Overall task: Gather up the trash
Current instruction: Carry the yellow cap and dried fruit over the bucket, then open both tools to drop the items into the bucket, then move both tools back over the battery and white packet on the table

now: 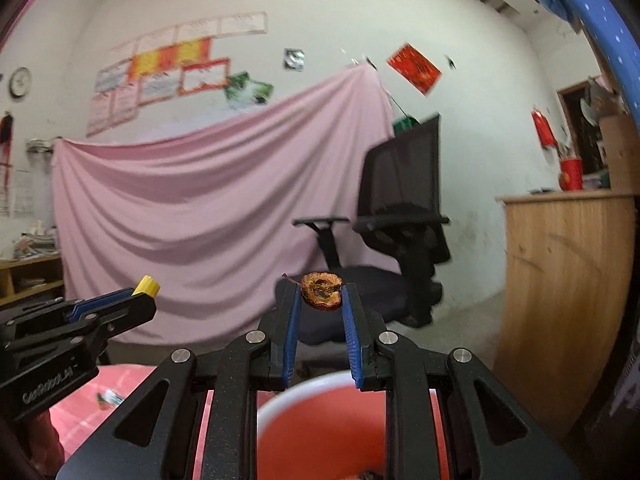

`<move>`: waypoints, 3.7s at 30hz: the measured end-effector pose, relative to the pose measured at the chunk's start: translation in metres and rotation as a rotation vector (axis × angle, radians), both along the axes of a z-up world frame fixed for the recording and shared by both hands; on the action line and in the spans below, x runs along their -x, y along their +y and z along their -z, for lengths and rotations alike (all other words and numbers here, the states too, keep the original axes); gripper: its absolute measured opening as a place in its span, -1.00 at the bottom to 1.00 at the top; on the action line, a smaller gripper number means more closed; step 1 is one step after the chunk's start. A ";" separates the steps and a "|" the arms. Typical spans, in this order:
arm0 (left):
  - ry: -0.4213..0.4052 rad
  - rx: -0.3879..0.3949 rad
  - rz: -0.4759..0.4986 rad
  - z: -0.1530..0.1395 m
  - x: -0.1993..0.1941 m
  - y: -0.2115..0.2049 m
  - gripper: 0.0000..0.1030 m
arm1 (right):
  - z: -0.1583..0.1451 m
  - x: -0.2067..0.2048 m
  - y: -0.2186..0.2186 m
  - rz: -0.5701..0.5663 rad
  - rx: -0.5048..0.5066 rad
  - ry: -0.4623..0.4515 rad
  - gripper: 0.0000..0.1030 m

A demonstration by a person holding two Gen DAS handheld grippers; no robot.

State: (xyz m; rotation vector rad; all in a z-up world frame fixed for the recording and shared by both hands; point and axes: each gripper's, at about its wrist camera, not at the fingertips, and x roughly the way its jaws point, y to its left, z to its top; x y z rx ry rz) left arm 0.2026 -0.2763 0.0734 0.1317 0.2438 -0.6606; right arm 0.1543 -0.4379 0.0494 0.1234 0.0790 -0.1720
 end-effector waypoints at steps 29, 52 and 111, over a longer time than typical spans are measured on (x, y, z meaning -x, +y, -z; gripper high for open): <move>0.455 -0.144 0.028 0.055 -0.062 -0.041 -0.75 | 0.054 -0.047 -0.032 -0.004 -0.169 0.440 -0.62; 0.464 -0.030 -0.096 0.046 -0.072 0.009 0.16 | 0.047 -0.051 -0.027 0.003 -0.182 0.398 0.19; 0.225 -0.002 -0.625 0.075 -0.060 0.254 0.96 | 0.043 -0.114 0.183 -0.488 0.150 0.265 0.80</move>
